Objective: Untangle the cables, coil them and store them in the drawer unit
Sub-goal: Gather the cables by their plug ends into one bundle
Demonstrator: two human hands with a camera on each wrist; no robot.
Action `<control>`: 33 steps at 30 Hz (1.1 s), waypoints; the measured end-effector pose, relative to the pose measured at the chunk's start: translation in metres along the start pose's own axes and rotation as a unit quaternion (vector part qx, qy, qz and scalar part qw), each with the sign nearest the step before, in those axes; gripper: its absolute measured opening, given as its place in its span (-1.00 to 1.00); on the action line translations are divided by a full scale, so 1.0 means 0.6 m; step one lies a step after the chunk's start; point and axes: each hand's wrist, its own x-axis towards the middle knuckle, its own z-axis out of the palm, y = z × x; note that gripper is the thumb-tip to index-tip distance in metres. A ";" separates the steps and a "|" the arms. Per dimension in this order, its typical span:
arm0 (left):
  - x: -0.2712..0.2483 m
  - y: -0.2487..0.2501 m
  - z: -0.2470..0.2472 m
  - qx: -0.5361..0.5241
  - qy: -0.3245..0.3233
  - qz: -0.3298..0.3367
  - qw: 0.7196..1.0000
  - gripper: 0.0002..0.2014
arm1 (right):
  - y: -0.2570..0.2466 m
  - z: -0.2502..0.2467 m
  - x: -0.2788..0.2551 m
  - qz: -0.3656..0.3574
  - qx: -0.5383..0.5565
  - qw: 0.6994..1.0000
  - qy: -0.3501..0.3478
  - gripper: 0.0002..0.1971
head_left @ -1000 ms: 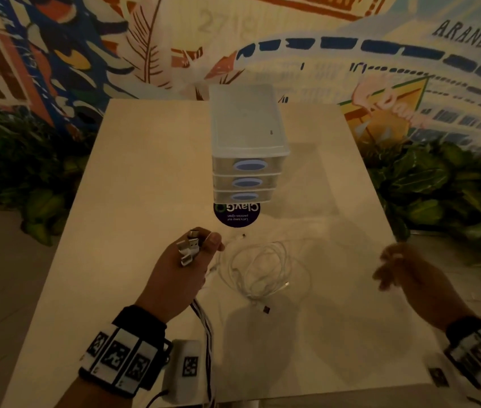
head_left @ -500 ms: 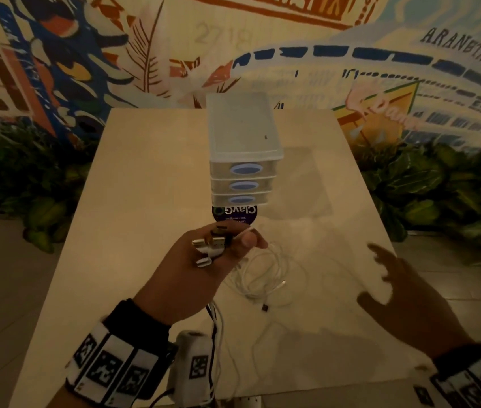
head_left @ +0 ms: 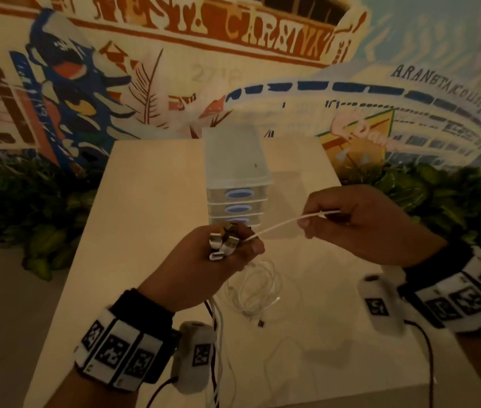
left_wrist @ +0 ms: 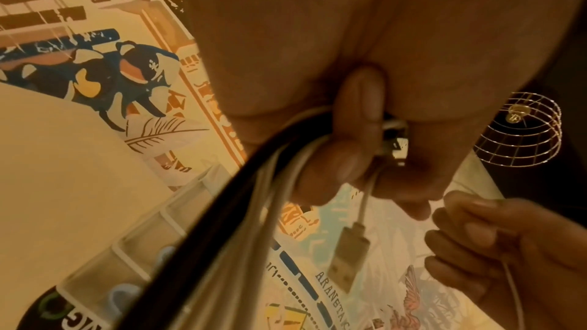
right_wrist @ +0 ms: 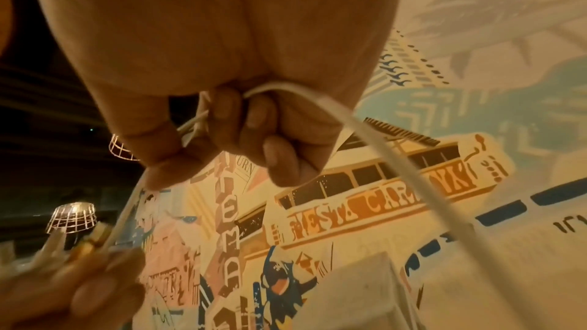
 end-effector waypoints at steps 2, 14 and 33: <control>0.004 0.011 0.000 0.012 -0.008 0.002 1.000 -0.81 | -0.020 -0.029 -0.003 0.008 0.007 1.000 -0.012 -0.74; 0.052 0.106 0.003 -0.049 0.126 0.056 0.989 -0.78 | -0.073 0.018 -0.096 -0.028 0.079 0.989 0.120 -0.72; 0.064 0.069 -0.018 0.090 0.157 0.149 0.972 -0.54 | -0.082 0.076 0.025 0.094 0.230 0.961 0.120 -0.45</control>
